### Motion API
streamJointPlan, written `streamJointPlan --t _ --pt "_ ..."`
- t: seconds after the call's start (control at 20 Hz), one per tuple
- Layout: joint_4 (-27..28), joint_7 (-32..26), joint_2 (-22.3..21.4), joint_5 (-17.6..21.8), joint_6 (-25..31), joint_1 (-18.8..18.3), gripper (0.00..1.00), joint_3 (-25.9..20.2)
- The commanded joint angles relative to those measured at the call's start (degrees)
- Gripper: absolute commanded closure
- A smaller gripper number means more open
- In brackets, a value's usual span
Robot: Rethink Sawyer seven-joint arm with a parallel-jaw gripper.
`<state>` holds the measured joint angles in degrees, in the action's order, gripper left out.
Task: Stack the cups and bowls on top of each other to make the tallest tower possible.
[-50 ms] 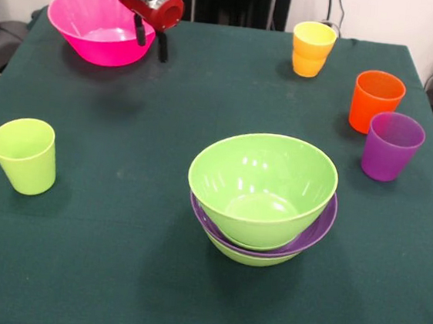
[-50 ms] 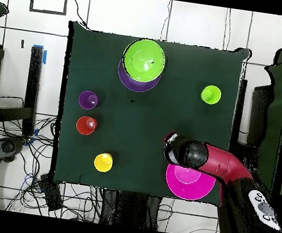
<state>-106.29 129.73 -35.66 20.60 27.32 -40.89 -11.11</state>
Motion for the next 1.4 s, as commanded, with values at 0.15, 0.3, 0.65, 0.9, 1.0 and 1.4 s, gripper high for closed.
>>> streamJointPlan --t 0.15,0.3,0.65,0.9,1.0,1.4 --pt "2.44 -6.38 -1.77 2.95 0.38 -0.59 0.00 -4.86" --pt "2.03 -6.76 -2.85 2.52 1.42 -0.97 0.00 -5.18" --pt "1.24 -6.73 -4.71 1.67 3.12 -1.22 0.00 -5.85" --pt "1.36 -6.73 -4.42 2.04 2.85 -1.30 0.00 -5.86" --pt "1.76 -6.97 -3.25 2.73 1.98 -1.58 0.00 -5.84" --pt "1.67 -6.64 -0.43 4.34 0.46 -1.92 0.00 -4.54"
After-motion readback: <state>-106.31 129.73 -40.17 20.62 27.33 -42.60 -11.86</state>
